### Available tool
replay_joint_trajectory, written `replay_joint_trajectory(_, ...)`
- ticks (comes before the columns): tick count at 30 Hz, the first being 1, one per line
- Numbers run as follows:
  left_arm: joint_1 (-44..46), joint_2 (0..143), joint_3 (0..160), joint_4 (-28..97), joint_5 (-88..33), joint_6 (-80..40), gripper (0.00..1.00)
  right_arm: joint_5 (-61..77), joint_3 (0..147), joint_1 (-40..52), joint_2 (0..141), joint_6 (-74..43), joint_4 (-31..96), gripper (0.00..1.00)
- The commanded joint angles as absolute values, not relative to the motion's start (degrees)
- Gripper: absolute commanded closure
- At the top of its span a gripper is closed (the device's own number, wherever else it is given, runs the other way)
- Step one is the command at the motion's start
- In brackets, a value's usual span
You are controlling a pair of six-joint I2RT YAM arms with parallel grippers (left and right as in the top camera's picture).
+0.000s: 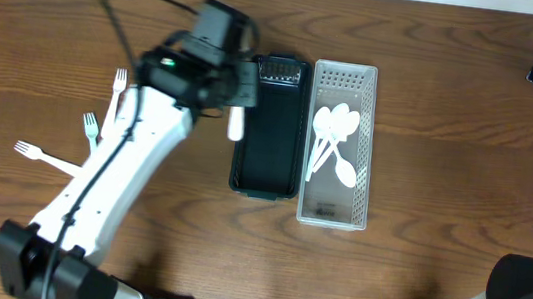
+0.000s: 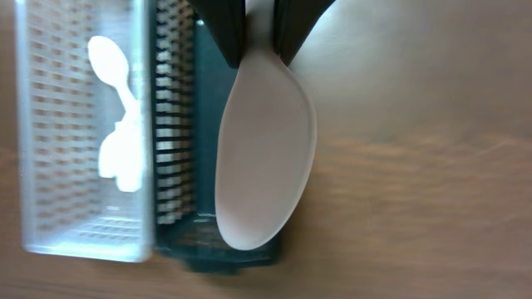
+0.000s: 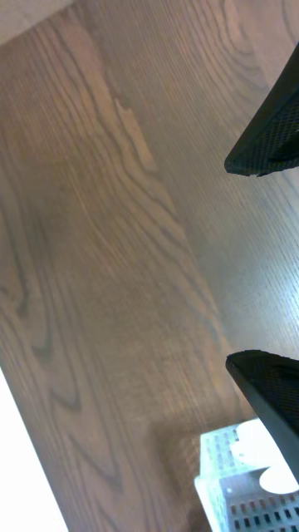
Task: Pack container
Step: 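Carry the spoon into the black tray and release it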
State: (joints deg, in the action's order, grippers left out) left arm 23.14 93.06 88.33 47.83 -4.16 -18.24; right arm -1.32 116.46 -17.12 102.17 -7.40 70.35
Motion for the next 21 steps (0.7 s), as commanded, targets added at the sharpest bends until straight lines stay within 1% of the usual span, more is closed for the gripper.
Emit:
replay_joint_trajectory(1, 26.22, 97.06, 88.58, 45.6, -3.9, -19.64, 0.94, -1.52, 116.44, -17.5, 100.95, -8.05, 71.11, 0.29)
replay_joint_trajectory(4, 27.77, 101.49, 88.58, 44.03, -3.9, -19.62, 0.94, -1.48, 116.44, -17.5, 100.95, -8.05, 71.85, 0.29)
replay_joint_trajectory(11, 28.1, 113.01, 88.58, 45.12, -5.45, -19.51, 0.94, -1.48, 116.44, -17.5, 100.95, -8.05, 72.73, 0.29)
replay_joint_trajectory(16, 28.1, 116.29, 88.58, 45.5, -5.58, -16.93, 0.94, -1.48, 116.44, -17.5, 100.95, -8.05, 72.77, 0.29)
replay_joint_trajectory(17, 28.1, 116.27, 88.6, 45.45, -5.56, -16.19, 0.92, -1.48, 116.44, -17.5, 100.95, -8.05, 72.77, 0.29)
replay_joint_trajectory(18, 28.08, 116.14, 88.68, 45.47, -5.56, -15.35, 0.83, -1.48, 116.44, -17.5, 100.95, -8.05, 72.79, 0.29)
replay_joint_trajectory(19, 28.05, 116.03, 88.82, 45.52, -5.56, -14.66, 0.67, -1.48, 116.44, -17.5, 100.95, -8.05, 72.77, 0.29)
replay_joint_trajectory(20, 28.05, 115.72, 89.06, 45.58, -5.56, -13.78, 0.59, -1.48, 116.44, -17.5, 100.95, -8.05, 72.79, 0.29)
replay_joint_trajectory(21, 28.05, 115.37, 89.25, 45.65, -5.56, -12.49, 0.52, -1.48, 116.44, -17.5, 100.95, -8.05, 72.79, 0.29)
